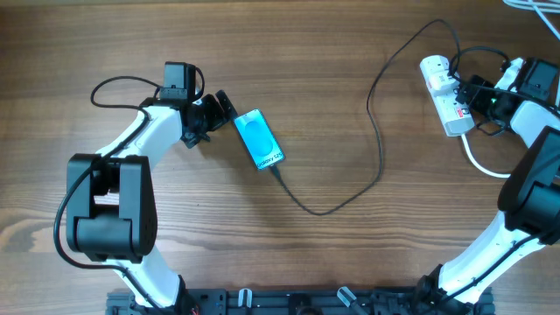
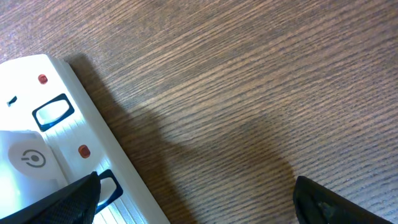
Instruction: Plug charger to phone and switch on socket
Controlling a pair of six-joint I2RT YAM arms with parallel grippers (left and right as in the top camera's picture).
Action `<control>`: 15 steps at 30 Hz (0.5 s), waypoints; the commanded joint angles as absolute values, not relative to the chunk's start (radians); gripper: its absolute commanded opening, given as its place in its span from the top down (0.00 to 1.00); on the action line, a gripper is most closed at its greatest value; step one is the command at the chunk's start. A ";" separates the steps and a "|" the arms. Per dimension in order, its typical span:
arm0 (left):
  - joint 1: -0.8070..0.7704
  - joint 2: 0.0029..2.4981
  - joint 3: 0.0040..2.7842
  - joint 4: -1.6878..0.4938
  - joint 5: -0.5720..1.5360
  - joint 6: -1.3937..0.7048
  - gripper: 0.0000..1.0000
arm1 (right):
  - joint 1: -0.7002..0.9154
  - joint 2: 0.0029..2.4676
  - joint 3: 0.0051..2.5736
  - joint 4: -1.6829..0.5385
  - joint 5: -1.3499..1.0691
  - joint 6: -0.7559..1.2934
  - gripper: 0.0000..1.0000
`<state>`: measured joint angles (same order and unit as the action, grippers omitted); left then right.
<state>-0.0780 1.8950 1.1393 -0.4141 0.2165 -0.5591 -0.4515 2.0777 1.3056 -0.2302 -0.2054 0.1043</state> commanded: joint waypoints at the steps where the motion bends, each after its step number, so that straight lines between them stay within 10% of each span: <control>1: -0.076 1.901 1.131 -0.422 0.200 -0.562 0.00 | -0.445 2.104 1.300 -0.253 -0.208 0.105 0.00; 15: -0.076 1.902 1.131 -0.422 0.200 -0.562 0.00 | -0.442 2.104 1.300 -0.295 -0.249 0.102 0.00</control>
